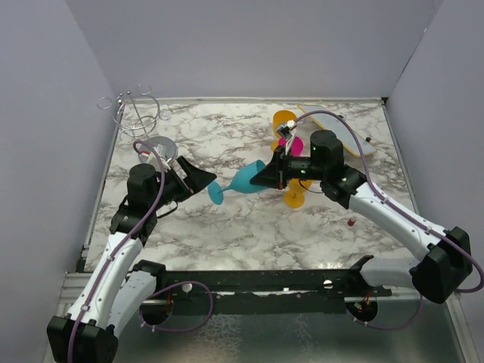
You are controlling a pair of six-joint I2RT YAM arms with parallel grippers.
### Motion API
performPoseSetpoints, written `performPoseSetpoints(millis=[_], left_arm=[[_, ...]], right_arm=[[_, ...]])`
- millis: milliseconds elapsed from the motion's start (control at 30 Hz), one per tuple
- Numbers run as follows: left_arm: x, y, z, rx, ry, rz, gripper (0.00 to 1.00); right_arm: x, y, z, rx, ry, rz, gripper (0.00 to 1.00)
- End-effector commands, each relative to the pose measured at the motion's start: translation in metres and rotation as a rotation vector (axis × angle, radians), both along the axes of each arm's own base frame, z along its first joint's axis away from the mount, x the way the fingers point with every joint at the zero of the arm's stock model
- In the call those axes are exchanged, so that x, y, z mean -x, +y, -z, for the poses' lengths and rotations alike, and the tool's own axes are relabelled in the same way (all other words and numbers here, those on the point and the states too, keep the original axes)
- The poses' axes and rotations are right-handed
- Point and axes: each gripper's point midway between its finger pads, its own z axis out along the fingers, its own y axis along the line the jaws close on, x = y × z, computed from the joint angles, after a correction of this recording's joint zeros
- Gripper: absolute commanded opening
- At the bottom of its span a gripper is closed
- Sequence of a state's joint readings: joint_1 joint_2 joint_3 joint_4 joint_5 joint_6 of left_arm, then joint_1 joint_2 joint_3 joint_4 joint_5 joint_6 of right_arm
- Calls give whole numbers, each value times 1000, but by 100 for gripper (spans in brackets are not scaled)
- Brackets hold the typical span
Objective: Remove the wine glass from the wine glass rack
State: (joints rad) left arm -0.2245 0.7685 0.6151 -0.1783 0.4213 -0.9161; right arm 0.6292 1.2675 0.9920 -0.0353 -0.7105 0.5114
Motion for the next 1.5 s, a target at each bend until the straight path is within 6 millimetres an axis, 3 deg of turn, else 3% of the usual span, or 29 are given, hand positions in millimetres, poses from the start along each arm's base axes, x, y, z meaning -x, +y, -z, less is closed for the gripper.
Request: performPoseSetpoints(millis=[0, 100, 267, 433, 533, 733, 867, 1067, 1267, 1467], left_arm=[[1, 9, -44, -65, -172, -9, 99], [-2, 24, -60, -168, -243, -57, 99], [-11, 70, -72, -362, -290, -255, 99], [-21, 80, -80, -382, -319, -325, 99], [-28, 77, -76, -371, -308, -320, 99], [-31, 70, -59, -372, -264, -279, 99], [-27, 74, -58, -385, -274, -293, 99], [-22, 78, -65, -418, -289, -291, 99], [-18, 81, -65, -443, -290, -288, 99], [-16, 85, -65, -476, -291, -286, 99]], right_arm=[[3, -17, -30, 41, -145, 45, 1], [10, -36, -32, 128, -189, 71, 1], [44, -70, -18, 283, -172, 21, 1], [78, -103, 14, 438, -46, -3, 1], [79, -129, 36, 561, 49, 129, 1], [75, -165, 50, 718, 178, 347, 1], [65, -183, 60, 788, 209, 486, 1], [42, -195, 76, 878, 203, 612, 2], [31, -181, 106, 904, 243, 578, 2], [24, -173, 120, 912, 242, 566, 4]])
